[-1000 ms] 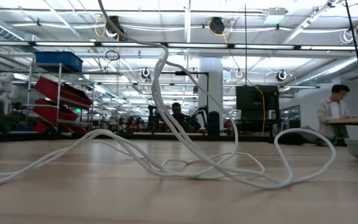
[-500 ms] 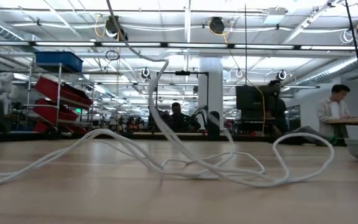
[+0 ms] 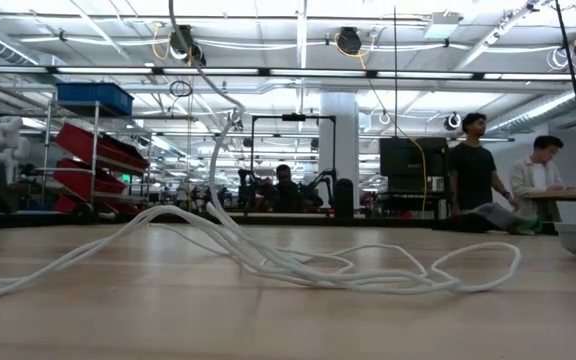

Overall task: Coil cords
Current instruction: Coil the white cable wire onto the spool

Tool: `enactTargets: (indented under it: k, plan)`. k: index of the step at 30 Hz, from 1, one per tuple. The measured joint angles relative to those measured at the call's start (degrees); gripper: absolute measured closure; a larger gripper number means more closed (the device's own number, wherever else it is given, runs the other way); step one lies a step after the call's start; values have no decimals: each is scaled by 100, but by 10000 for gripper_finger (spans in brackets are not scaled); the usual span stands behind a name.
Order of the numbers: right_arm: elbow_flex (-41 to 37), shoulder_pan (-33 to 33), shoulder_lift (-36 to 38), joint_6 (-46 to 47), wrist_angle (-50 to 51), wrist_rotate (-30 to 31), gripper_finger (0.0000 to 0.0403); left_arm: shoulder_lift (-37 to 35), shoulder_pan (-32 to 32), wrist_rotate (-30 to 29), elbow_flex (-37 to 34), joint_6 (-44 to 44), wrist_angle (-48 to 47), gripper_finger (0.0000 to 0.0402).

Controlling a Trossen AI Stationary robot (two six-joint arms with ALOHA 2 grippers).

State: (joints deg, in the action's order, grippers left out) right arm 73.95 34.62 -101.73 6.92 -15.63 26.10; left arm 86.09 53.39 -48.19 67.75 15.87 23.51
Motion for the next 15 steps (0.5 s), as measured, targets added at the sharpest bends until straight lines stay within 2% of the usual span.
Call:
enactTargets:
  k: [3, 10, 15]
  plan:
    - [-1, -2, 58, -3, 196, -204, 403, -25, -21, 14, 0, -362, -152, 400]
    - [-2, 5, 545, 418, 1072, -930, 403, -390, -6, 61, 0, -1686, -1511, 400]
    - [-2, 84, 756, 440, 1192, -1256, 403, -427, -18, 615, 0, -2262, -2352, 400]
